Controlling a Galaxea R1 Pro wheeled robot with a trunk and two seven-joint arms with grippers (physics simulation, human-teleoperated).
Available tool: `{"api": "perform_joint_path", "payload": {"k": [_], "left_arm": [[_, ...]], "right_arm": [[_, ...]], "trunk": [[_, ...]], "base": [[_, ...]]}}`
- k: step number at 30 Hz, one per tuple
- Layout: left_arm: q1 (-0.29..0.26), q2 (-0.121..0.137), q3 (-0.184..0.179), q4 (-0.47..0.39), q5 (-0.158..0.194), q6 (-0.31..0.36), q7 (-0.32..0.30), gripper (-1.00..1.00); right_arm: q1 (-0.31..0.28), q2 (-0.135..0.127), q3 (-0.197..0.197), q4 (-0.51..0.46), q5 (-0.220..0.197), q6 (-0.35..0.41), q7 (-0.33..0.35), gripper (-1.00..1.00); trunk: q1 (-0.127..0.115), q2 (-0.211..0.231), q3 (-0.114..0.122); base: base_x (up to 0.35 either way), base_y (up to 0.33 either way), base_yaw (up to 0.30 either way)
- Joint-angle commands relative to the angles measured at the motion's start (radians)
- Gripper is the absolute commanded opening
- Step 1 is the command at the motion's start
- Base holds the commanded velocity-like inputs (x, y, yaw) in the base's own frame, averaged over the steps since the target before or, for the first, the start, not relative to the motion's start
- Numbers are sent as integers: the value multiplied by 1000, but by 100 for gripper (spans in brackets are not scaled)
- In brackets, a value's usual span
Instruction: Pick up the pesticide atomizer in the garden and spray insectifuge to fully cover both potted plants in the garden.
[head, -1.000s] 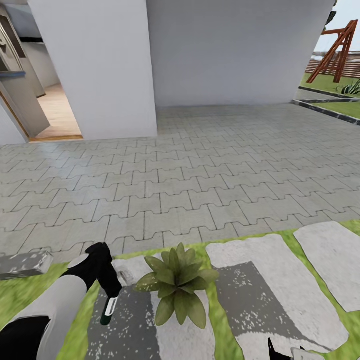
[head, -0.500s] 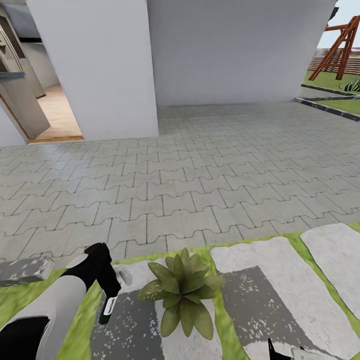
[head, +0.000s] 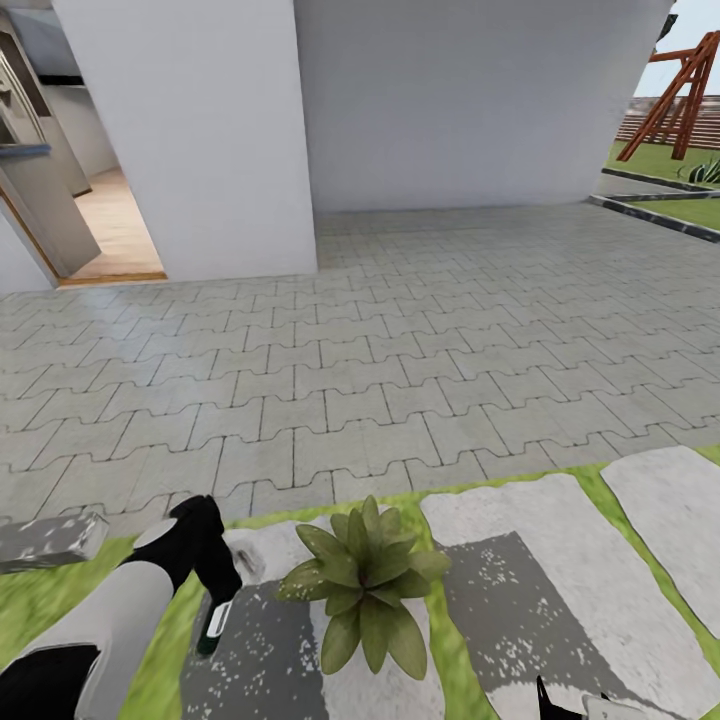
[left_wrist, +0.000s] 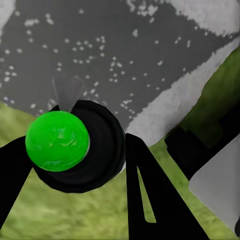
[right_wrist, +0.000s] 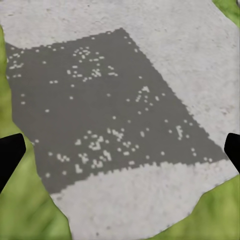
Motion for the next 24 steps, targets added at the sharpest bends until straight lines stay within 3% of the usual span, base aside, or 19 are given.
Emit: {"api": "perform_joint_path", "payload": {"k": [1, 8, 16, 18, 22, 24], "left_arm": [[-3, -2, 6, -2, -6, 9, -8, -100], [-7, -3, 11, -109, 3, 12, -28, -100], [14, -2, 13, -105, 13, 9, -24, -100], [27, -2, 13, -103, 40, 8, -22, -100], [46, 4, 13, -102, 127, 5, -14, -100], [65, 7, 13, -103, 139, -6, -2, -100]], "right_arm": [[-1, 1, -8, -1, 4, -3, 8, 100], [-1, 1, -8, -1, 5, -3, 8, 100], [-1, 1, -8, -3, 4, -3, 8, 100], [-1, 1, -8, -3, 4, -3, 8, 100], [-1, 1, -8, -3, 3, -4, 8, 100], [-1, 1, -8, -3, 3, -4, 8, 100]], "trunk": [[0, 0, -1], [0, 0, -1], [0, 0, -1], [0, 0, -1], [0, 0, -1], [0, 0, -1]], "base": [[0, 0, 0], [0, 0, 0], [0, 0, 0], [0, 0, 0], [0, 0, 0], [0, 0, 0]]}}
